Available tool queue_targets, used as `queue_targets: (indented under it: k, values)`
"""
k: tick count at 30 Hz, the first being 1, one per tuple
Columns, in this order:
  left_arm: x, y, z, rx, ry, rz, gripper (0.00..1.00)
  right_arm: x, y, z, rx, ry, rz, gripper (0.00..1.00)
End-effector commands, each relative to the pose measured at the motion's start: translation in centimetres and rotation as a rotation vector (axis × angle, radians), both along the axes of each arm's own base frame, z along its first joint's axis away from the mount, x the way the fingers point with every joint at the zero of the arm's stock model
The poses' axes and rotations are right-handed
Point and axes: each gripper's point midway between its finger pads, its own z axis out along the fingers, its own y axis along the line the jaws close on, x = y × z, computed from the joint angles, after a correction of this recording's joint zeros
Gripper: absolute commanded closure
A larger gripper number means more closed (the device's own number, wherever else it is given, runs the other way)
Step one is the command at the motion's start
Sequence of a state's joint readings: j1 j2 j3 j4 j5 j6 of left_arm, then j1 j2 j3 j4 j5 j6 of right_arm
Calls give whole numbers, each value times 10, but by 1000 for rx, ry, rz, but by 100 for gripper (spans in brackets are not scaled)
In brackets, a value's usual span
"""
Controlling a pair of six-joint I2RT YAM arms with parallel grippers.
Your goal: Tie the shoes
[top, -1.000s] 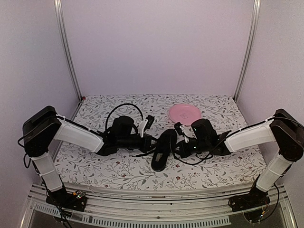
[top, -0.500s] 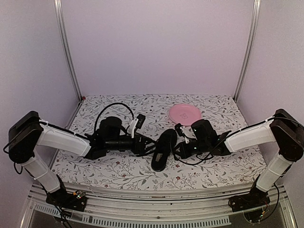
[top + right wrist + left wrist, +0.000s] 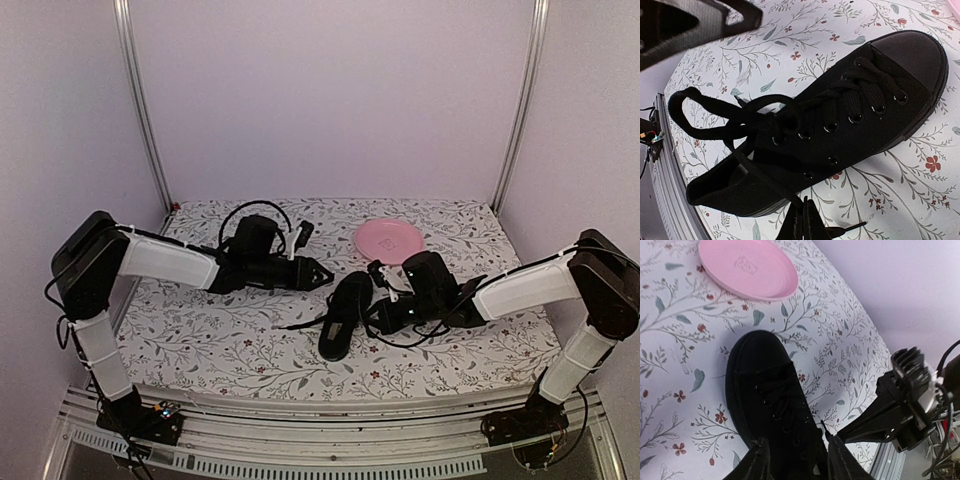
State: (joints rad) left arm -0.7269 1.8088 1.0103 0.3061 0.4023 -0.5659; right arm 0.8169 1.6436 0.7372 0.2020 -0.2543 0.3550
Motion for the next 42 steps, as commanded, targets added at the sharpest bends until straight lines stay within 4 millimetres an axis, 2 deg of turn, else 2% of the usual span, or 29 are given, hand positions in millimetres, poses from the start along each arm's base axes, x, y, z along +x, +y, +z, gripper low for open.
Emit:
queue_targets:
  k: [1, 9, 16, 19, 21, 26, 33, 42]
  values:
    - [-21, -13, -31, 9, 160, -129, 61, 0, 0, 1, 9, 6, 1, 98]
    - [-30, -22, -42, -19, 194, -200, 62, 1, 3, -1, 9, 9, 9, 98]
    - [-34, -23, -42, -32, 203, -214, 63, 1, 4, -1, 9, 11, 12, 98]
    - [-35, -24, -41, -37, 202, -218, 68, 1, 4, -2, 10, 13, 13, 98]
    - [-37, -24, -57, -22, 233, -219, 73, 1, 4, -2, 9, 13, 14, 98]
    - [-39, -25, -63, -23, 252, -223, 83, 3, 3, 1, 11, 5, 3, 98]
    - [-38, -25, -56, -46, 234, -211, 99, 16, -1, 6, -6, 4, -67, 98]
    - [-25, -30, -37, -101, 157, -197, 100, 42, 0, 24, 17, -20, -128, 98]
